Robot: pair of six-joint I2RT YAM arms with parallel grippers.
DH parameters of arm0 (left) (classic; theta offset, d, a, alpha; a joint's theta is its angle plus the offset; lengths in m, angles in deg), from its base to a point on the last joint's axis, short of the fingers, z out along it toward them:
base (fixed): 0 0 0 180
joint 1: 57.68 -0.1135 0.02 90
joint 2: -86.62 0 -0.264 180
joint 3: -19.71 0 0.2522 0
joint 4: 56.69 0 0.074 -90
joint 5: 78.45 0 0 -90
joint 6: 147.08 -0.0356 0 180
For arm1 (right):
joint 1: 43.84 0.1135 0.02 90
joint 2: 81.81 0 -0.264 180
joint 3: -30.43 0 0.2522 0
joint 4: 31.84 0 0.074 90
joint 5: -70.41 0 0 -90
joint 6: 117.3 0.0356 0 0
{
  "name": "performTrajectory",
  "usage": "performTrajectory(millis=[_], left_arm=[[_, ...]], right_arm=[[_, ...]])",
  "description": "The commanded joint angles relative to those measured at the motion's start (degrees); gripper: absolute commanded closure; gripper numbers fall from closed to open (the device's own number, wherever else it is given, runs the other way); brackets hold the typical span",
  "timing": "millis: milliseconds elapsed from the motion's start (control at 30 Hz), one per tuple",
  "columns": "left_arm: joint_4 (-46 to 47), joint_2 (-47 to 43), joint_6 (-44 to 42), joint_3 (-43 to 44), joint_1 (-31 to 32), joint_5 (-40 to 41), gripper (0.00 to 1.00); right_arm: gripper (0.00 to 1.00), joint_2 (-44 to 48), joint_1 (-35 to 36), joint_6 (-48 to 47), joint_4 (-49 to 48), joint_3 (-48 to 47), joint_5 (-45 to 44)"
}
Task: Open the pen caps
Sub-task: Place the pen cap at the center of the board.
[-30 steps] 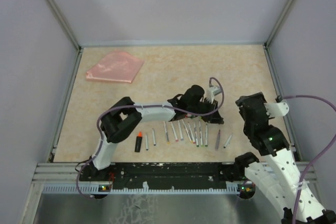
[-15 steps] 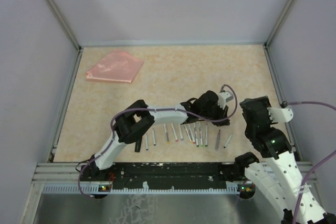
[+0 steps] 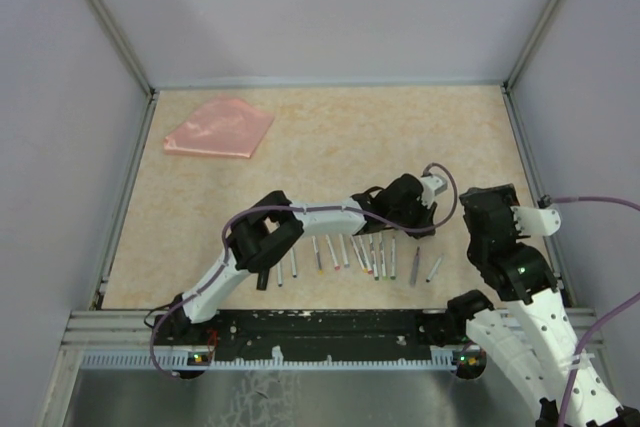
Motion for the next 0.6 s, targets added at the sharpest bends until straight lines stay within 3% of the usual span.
performTrajectory(millis=[0,567], left_arm=[[-1.85,1.27,-1.6,1.93,0.26,1.52,0.78],[-3.76,-0.81,-2.04,4.57,0.0,2.51,0.63]], right_arm=[[0.35,-0.09,-0.52,2.68,-0.6,-2.18,-3.3],[0.35,-0.22,-0.52,3.09,-1.1,-2.61,-1.63]])
